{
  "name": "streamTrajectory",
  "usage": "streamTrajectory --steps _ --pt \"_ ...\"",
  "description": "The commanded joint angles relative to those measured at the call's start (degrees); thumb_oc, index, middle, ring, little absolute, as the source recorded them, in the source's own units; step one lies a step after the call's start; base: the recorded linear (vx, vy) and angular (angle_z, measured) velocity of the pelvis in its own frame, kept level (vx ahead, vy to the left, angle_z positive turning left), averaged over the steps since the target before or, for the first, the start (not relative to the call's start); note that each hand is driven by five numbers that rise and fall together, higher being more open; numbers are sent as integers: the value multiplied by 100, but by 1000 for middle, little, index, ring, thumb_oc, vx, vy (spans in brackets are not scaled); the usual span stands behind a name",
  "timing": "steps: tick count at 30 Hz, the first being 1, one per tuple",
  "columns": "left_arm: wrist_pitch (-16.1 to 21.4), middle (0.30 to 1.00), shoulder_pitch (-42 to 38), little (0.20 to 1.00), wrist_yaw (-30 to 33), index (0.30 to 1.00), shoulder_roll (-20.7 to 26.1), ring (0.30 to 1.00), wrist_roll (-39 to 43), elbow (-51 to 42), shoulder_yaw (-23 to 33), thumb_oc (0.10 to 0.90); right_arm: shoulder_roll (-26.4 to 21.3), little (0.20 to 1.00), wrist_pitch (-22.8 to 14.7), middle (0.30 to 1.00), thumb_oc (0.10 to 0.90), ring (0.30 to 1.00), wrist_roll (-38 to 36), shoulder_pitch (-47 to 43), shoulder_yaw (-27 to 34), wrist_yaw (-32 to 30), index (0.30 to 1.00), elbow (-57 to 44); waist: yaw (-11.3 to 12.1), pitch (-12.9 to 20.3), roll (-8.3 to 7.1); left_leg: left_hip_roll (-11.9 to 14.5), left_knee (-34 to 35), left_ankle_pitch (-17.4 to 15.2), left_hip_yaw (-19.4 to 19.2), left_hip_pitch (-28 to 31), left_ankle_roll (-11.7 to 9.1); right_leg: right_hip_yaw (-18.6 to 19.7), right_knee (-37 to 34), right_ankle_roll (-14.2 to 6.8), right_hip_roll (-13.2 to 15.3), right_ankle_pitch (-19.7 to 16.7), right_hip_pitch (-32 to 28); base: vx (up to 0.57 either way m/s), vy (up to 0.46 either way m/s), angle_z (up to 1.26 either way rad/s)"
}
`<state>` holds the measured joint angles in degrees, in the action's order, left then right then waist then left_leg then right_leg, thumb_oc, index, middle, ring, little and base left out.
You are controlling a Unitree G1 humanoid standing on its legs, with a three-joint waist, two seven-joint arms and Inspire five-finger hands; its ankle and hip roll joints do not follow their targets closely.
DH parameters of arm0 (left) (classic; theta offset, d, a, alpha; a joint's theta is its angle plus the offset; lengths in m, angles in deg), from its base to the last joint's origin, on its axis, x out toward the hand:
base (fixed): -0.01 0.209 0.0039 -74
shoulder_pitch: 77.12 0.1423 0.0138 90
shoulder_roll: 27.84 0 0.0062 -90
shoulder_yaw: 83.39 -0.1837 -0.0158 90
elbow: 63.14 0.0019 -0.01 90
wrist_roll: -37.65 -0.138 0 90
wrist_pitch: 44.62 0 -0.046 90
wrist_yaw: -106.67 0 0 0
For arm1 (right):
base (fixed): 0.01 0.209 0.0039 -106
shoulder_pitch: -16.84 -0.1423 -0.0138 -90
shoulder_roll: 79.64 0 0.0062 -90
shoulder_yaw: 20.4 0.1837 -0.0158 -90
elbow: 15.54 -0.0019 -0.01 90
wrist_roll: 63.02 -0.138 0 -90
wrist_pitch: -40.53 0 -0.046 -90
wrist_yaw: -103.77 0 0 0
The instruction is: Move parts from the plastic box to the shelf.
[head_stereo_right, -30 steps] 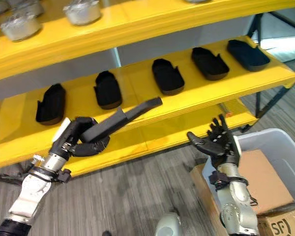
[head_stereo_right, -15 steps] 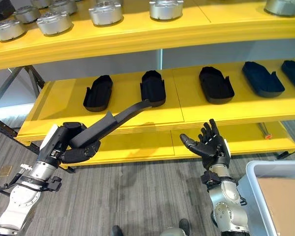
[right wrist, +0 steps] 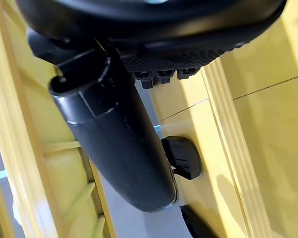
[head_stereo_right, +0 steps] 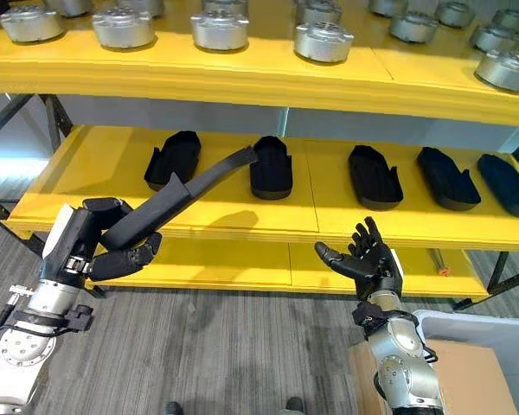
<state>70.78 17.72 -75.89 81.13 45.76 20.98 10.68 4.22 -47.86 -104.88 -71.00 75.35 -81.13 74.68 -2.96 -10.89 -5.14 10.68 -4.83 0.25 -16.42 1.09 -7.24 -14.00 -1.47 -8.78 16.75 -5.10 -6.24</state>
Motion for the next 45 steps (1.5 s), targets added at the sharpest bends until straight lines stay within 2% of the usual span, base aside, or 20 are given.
streamTrajectory --steps 1,2,3,5,6,7,8,9,10,12,14,16,21,28,29,38,45 --pt "723 300 -868 300 184 300 84 300 66 -727 225 400 -146 1000 -556 1000 900 1000 -66 -671 192 186 1000 -527 -23 209 275 114 290 -1 -650 516 224 -597 201 -534 684 -1006 327 -21 246 -25" --pt "694 300 -834 300 259 300 100 300 -43 -784 183 400 -102 1000 -545 1000 900 1000 -48 -704 159 241 1000 -484 -10 187 306 92 434 16 -808 630 229 -693 302 -556 610 -968 407 -26 261 -35" --pt "675 300 -839 300 247 300 130 300 4 -789 142 400 -105 1000 -556 1000 900 1000 -47 -711 124 223 1000 -463 -32 193 338 33 556 60 -852 660 256 -715 394 -527 408 -787 449 -16 235 -55" --pt "624 300 -920 300 187 300 164 300 140 -765 98 400 -147 1000 -549 1000 900 1000 -62 -688 86 160 1000 -494 -88 225 367 -95 702 128 -808 648 320 -713 556 -436 36 -496 507 1 241 -57" --pt "600 300 -958 300 208 300 153 300 150 -731 104 400 -186 1000 -515 1000 900 1000 -42 -705 75 163 1000 -501 -87 261 381 -185 810 156 -897 673 358 -893 642 -338 -168 -299 537 61 280 -26" --pt "602 300 -970 300 230 300 151 300 164 -705 117 400 -214 1000 -516 1000 900 1000 -50 -718 80 189 1000 -466 -82 310 407 -256 933 99 -836 754 339 -903 650 -337 -327 -64 506 5 290 -26" --pt "559 300 -1013 300 282 300 115 300 167 -668 88 400 -279 1000 -578 1000 900 1000 -105 -695 103 192 1000 -388 -158 344 405 -396 983 145 -733 662 427 -803 529 -71 -826 217 531 36 222 -36" --pt "500 300 -1099 300 294 300 43 300 163 -611 5 400 -281 1000 -622 1000 900 1000 -88 -627 111 132 1000 -383 -243 391 395 -499 983 117 -564 615 462 -578 342 45 -1034 288 424 22 196 -14" --pt "450 300 -1182 300 295 300 -49 300 221 -504 -77 400 -268 1000 -636 1000 900 1000 -58 -515 154 151 1000 -384 -344 503 388 -631 983 91 -383 530 495 -233 -45 102 -1112 199 294 60 110 23" --pt "498 300 -1123 300 301 300 -119 300 218 -472 -38 400 -234 1000 -663 1000 900 1000 -61 -417 165 258 1000 -431 -397 581 399 -647 983 100 -423 489 482 -102 -236 109 -1104 114 268 20 54 35" --pt "497 300 -1062 300 308 300 -135 300 239 -471 2 400 -226 1000 -701 1000 900 1000 -60 -372 194 369 1000 -450 -407 604 410 -640 983 96 -470 497 467 -126 -309 88 -1079 78 243 8 3 -1" --pt "464 300 -922 300 301 300 -139 300 285 -433 102 400 -213 1000 -549 1000 900 1000 -98 -371 197 510 1000 -535 -398 639 442 -636 983 47 -594 574 442 -190 -353 22 -997 70 208 12 -17 -7" --pt "423 300 -797 300 263 300 -148 300 281 -393 155 400 -207 1000 -803 1000 900 1000 -1 -486 99 465 1000 -573 -380 679 489 -633 983 13 -652 632 433 -184 -353 -2 -975 73 221 0 -30 -13" --pt "408 300 -689 300 200 300 -164 300 346 -413 230 400 -257 1000 -884 1000 900 1000 275 -499 45 509 1000 -594 -355 695 502 -637 983 -8 -626 657 435 -176 -353 18 -999 111 190 1 -9 0" --pt "-80 300 -650 300 -17 300 -367 300 641 -137 205 400 -499 1000 -1446 1000 900 1000 705 -97 83 1211 1000 -534 -295 475 421 -136 847 186 25 407 213 75 -323 189 -1011 285 129 0 0 0" --pt "-109 300 -659 300 45 300 -453 300 612 -122 122 400 -496 1000 -1284 1000 900 1000 684 -235 -211 1134 1000 -522 -317 519 484 -160 947 204 -11 537 181 61 -353 190 -978 302 46 -20 36 2" --pt "-93 300 -602 300 -13 300 -403 300 692 -146 172 400 -542 1000 -1187 1000 900 1000 731 -204 -172 1008 1000 -545 -377 565 488 -181 983 181 -63 614 205 123 -353 169 -982 277 32 0 17 0"
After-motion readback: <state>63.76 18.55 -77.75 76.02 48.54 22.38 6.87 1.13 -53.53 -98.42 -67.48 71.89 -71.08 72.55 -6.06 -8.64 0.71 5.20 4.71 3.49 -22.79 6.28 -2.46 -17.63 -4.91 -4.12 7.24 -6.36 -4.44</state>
